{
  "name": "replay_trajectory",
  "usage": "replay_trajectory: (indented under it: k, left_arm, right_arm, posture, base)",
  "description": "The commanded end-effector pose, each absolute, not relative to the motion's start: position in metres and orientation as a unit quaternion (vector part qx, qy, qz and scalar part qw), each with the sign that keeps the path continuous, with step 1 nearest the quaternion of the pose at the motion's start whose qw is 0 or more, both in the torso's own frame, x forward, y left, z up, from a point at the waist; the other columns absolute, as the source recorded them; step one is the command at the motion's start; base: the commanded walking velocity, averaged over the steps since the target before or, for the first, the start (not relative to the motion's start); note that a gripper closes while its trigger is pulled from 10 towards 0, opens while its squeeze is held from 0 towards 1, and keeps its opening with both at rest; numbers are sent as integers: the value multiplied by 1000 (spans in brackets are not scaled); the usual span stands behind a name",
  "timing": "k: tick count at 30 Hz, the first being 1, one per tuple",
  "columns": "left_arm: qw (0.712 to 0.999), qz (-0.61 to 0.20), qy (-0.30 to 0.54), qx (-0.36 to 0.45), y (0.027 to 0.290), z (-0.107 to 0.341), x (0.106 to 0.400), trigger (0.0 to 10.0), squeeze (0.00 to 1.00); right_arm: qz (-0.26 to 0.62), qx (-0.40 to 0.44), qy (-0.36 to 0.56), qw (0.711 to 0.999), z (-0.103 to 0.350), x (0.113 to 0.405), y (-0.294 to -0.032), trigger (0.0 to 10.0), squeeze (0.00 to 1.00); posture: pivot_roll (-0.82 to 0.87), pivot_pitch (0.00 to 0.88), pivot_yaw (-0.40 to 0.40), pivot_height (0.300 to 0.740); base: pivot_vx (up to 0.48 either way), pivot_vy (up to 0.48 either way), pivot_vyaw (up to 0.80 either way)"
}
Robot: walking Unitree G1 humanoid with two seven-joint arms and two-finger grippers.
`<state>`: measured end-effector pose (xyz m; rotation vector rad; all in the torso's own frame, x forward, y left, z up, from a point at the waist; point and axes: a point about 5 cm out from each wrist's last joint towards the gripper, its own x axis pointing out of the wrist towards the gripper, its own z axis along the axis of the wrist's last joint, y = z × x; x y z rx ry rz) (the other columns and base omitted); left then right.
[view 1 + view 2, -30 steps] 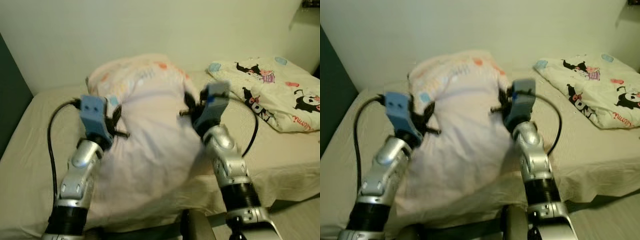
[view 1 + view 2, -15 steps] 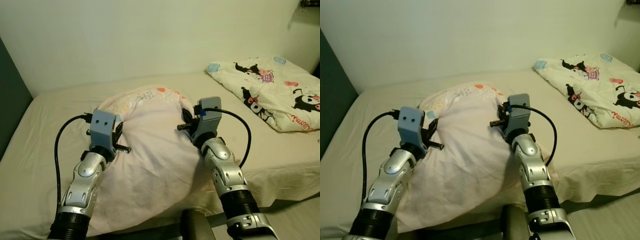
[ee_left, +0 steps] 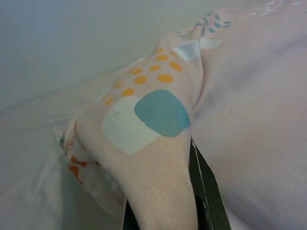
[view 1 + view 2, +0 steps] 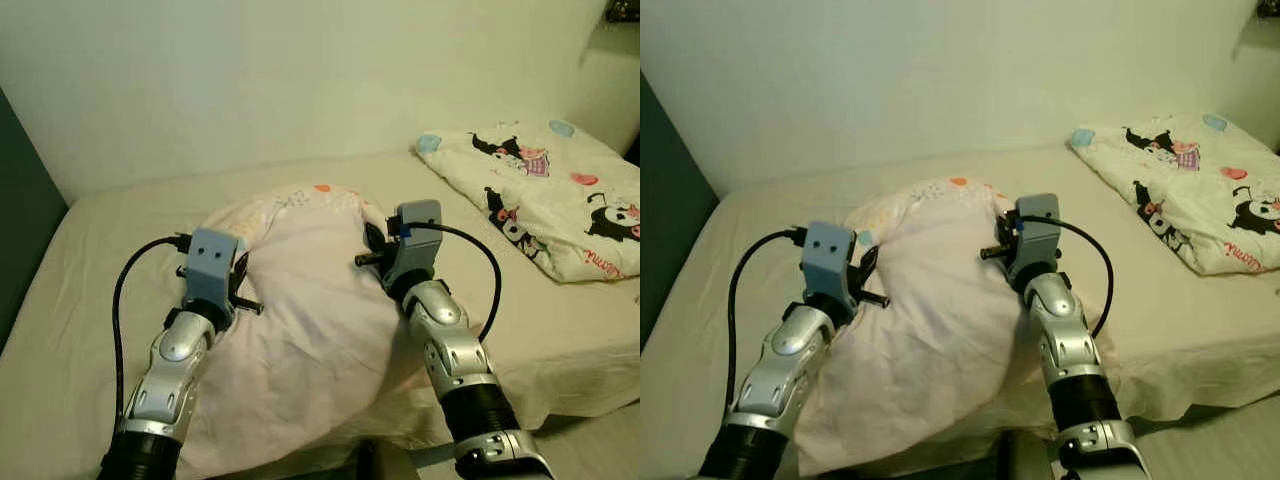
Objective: Clean up the room
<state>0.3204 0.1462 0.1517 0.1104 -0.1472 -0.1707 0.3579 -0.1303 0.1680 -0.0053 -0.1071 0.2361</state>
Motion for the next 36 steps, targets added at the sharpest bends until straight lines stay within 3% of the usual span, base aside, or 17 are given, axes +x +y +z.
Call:
replay_trajectory:
  k: [1,21,36]
  left_arm:
    - [992,-49,-92,64,159,157,319,10000,0]
    - [992,-50,-97,67,159,156,313,10000,0]
    - [991,-60,-101,69,155,159,315,10000,0]
  right_arm:
    - [92,1,-78,993,177,359,-141,10000,0]
    - [119,0,-63,991,166,350,-132,10000,0]
    - [117,2,-81,990,171,349,-131,10000,0]
  posture:
    - [-63,22,-24,646]
    - [-65,26,-26,646]
    - [-65,11,-23,691]
  base:
    - [0,0,0]
    - [0,0,0]
    - [0,0,0]
